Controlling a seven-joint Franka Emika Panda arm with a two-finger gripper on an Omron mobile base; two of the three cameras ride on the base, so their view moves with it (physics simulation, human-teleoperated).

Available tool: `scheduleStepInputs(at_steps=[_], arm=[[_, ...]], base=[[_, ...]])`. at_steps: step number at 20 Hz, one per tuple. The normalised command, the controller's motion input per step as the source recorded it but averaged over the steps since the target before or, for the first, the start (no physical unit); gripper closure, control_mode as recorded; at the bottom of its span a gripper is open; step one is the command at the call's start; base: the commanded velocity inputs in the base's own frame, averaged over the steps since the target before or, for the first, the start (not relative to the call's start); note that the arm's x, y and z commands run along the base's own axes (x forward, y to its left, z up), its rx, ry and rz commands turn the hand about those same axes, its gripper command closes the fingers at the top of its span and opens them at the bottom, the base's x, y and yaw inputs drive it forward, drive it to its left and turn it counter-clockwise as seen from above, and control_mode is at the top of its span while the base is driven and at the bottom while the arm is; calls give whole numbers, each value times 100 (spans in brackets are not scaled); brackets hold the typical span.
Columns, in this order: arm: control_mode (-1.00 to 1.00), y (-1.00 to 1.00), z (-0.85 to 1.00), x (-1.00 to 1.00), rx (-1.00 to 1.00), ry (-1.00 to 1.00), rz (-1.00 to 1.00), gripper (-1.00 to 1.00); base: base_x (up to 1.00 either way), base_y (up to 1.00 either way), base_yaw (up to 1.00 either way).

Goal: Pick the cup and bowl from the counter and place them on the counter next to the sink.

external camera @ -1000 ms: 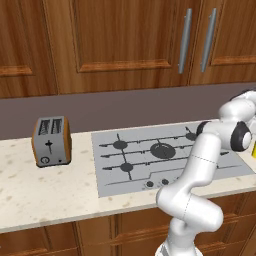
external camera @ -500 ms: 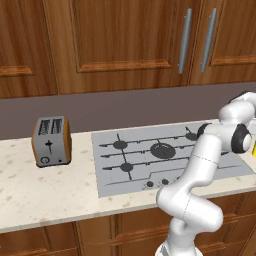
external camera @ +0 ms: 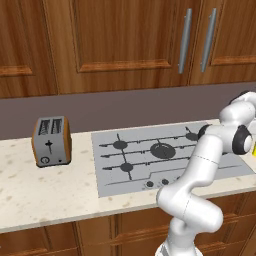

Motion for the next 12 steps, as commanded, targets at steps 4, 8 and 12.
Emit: scheduleStepInputs(at_steps=[4,8,12], arm=[[-100,0,0,0,0,0,0,100],[-100,0,0,0,0,0,0,100],[-100,0,0,0,0,0,0,100]], base=[[0,0,0],[0,0,0],[0,0,0]])
